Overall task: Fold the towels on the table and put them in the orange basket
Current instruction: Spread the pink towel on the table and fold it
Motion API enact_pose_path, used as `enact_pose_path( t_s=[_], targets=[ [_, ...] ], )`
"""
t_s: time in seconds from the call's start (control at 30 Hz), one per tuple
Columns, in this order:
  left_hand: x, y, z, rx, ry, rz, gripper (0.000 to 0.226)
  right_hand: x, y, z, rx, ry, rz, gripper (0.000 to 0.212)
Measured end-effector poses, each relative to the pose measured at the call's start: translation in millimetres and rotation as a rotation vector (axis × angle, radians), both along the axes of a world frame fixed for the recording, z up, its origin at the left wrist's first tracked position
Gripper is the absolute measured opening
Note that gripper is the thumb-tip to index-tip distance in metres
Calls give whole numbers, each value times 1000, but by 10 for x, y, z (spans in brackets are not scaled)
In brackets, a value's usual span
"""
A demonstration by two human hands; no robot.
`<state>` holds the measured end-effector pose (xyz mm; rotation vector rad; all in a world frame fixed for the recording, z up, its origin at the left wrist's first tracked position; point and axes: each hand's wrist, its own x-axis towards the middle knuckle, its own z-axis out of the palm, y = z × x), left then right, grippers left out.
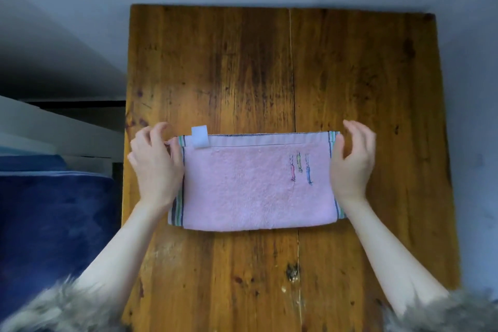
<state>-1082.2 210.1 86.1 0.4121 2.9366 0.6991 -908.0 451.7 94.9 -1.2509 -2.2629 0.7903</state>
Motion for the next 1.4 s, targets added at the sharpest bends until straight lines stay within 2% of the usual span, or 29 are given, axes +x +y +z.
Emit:
enact_pose_path(
  t_s=[0.1, 0.2, 0.3, 0.4, 0.57, 0.67, 0.8, 1.0, 1.13, 1.2, 1.27, 1.4],
  targets=[
    [469, 90, -111, -102, 194, -311, 44, 112, -541, -182, 240, -75, 494, 35],
    [840, 217, -326, -186, 167, -547, 54, 111, -885, -398, 296, -233, 708, 43],
    [872, 241, -464, -263, 96, -542, 56, 117, -790, -536, 318, -389, 739, 50],
    [722, 75, -503, -298, 75, -499, 56, 306, -462, -600, 305, -497, 677, 57],
    [539, -150, -465, -199, 94, -560, 55, 449, -185, -533, 299, -489, 575, 60],
    [460, -76, -455, -173, 116, -517, 54, 304, -128, -507, 298, -469, 526, 58],
    [462, 31, -471, -246, 103, -445, 57, 219, -85, -559, 253, -502, 464, 57],
    [465, 38, -461, -284, 84, -463, 57, 216, -95, -567, 258, -539, 469, 58],
    [503, -10, -342, -136, -5, -441, 56, 230, -246, -460, 225, -519, 420, 58],
    [565, -105, -266, -39, 26, -340, 50, 241, -476, -408, 216, -497, 455, 59],
    [629, -220, -193, 14, 38, -158, 42, 214, -748, -415, 220, -487, 579, 59],
    [644, -392, -139, -92, -99, 138, 28, 63, -996, -494, 269, -556, 706, 60]
  ],
)
